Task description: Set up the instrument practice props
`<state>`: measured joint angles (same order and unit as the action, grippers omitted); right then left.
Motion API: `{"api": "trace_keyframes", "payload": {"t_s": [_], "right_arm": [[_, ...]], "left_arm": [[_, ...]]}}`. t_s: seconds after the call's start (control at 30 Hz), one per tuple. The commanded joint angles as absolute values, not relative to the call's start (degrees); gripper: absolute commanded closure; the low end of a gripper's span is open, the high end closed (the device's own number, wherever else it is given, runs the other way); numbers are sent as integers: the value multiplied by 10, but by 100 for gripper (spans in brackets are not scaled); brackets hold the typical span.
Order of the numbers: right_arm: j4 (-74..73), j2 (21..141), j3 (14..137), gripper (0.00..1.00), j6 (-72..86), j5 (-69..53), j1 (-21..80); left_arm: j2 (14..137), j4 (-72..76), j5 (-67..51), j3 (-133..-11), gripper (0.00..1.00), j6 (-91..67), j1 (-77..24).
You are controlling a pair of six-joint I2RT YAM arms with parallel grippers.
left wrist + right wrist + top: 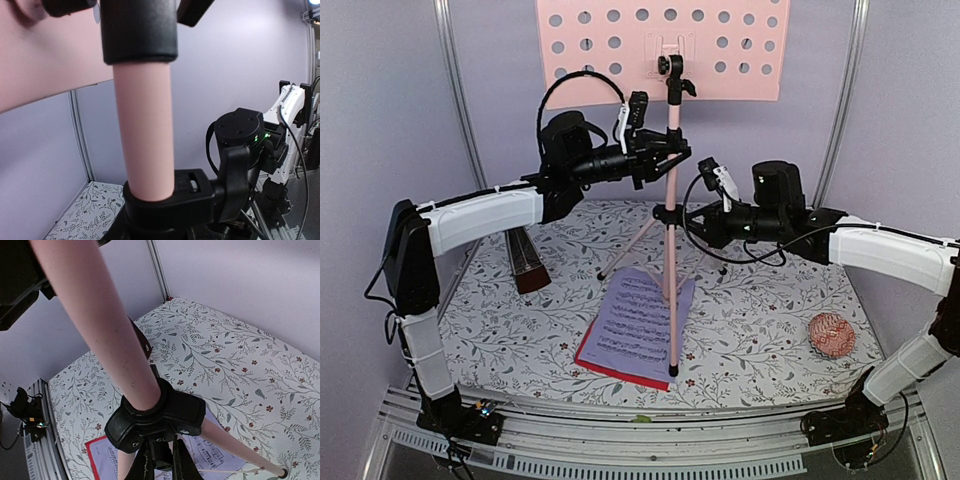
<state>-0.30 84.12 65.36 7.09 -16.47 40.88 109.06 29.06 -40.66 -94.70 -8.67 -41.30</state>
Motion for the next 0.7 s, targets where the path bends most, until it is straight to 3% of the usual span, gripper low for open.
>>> {"api": "trace_keyframes", "payload": {"t_s": [0.0,0.53,0.67], "right_arm": [[52,851,707,99,234,-245,411],[301,876,566,100,771,-335,409],[336,876,558,100,819,-327,409]], "left_arm": [[1060,320,-406,-941,100,-91,-425],[1060,316,-410,-926,100,-84,-423],[1061,316,-411,-924,100,-83,-423]]}}
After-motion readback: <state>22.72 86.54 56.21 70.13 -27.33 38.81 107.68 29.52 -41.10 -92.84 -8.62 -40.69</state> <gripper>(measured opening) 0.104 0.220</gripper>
